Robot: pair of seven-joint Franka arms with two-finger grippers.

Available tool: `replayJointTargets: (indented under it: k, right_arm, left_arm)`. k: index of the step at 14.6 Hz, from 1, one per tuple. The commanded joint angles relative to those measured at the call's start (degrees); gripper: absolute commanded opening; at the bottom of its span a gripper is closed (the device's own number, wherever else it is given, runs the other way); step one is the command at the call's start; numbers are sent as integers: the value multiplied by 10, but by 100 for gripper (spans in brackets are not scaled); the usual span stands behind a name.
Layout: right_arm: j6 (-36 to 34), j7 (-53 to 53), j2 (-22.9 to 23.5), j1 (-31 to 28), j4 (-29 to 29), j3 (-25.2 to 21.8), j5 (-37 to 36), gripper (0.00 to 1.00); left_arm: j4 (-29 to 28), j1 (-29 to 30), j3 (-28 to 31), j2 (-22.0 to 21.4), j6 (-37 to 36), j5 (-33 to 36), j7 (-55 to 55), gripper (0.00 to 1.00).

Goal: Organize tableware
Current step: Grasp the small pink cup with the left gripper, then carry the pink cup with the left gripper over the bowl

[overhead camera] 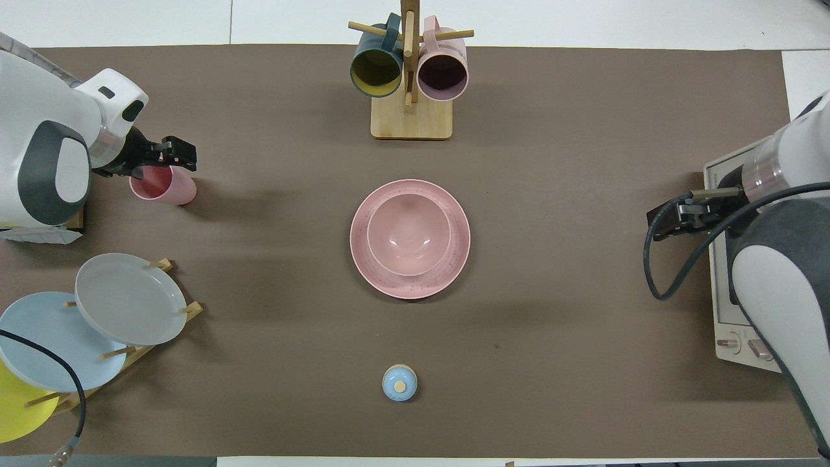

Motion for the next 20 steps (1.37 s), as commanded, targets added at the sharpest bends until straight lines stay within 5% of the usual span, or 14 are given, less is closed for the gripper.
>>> replayJointTargets:
  k: [1, 4, 6, 9, 15, 20]
  right_arm:
    - [36, -46, 7, -18, -1, 3, 0, 100]
    - [-19, -61, 33, -42, 58, 3, -1, 100]
    - [10, -109, 33, -50, 51, -2, 0, 100]
    - [3, -110, 28, -65, 44, -2, 11, 100]
    - [-5, -113, 21, -65, 29, -3, 10, 100]
    - [-3, -111, 22, -82, 29, 1, 10, 100]
  left_arm:
    - [-16, -1, 0, -4, 27, -5, -18, 100]
    - [-41, -3, 0, -4, 53, -5, -18, 95]
    - [-51, -5, 0, -3, 65, -2, -12, 75]
    - [-51, -9, 0, -3, 64, 2, 19, 0]
    - [-16, -8, 1, -3, 38, 9, 72, 0]
    - [158, -43, -4, -3, -179, 1, -18, 0]
